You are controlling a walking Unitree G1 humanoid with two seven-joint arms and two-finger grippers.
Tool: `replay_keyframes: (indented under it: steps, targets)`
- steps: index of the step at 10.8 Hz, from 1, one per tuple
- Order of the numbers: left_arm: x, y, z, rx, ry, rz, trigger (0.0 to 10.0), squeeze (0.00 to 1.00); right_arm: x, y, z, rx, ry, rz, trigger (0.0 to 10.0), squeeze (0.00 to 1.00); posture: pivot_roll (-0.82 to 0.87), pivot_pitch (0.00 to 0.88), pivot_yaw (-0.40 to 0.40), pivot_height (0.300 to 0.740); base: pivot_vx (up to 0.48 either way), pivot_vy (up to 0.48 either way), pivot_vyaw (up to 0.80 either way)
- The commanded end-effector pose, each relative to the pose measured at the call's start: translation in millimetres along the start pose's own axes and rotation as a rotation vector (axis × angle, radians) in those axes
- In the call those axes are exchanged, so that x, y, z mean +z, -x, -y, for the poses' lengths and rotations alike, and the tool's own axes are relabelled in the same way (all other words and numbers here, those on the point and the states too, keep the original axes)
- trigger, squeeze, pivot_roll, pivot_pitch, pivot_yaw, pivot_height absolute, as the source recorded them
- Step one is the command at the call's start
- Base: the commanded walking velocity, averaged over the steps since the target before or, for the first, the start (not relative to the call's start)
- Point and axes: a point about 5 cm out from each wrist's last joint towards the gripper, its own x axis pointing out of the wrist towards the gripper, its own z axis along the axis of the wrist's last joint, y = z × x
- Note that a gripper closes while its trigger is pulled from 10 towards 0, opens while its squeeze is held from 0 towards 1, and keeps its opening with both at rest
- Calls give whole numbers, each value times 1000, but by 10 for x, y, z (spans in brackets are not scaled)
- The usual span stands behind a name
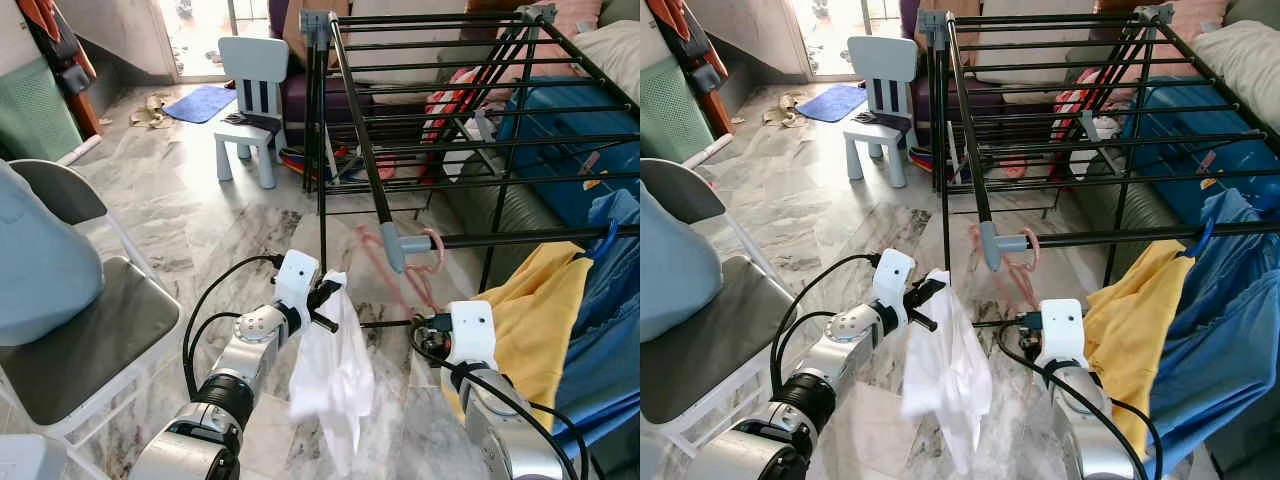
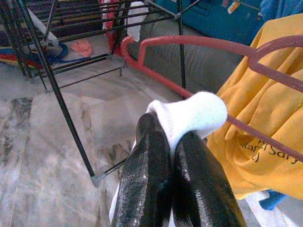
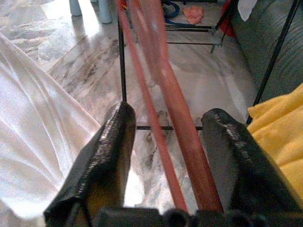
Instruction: Hang hanger
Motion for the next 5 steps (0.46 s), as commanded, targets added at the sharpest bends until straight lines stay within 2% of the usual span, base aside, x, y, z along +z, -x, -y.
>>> replay_keyframes:
  steps: [1, 2, 3, 4, 5]
  targets:
    - [106, -45, -1, -4, -28, 15, 10000, 0, 29, 17, -1, 1, 10, 6, 10000, 1000, -60, 0, 0, 740, 0, 0, 0]
    - [102, -45, 0, -5, -28, 12, 10000, 0, 32, 22, 11, 3, 17, 1, 10000, 847, -61, 0, 1, 740, 0, 0, 0]
    - [99, -45, 0, -6, -28, 10, 10000, 0, 36, 23, 21, 0, 20, -1, 10000, 600, -62, 0, 1, 740, 0, 0, 0]
    - [97, -45, 1, -6, -29, 8, 10000, 0, 39, 24, 26, -4, 21, -4, 10000, 208, -62, 0, 1, 740, 0, 0, 0]
    - [96, -44, 0, -6, -29, 7, 10000, 0, 41, 24, 19, -3, 19, -5, 10000, 118, -61, 0, 1, 740, 0, 0, 0]
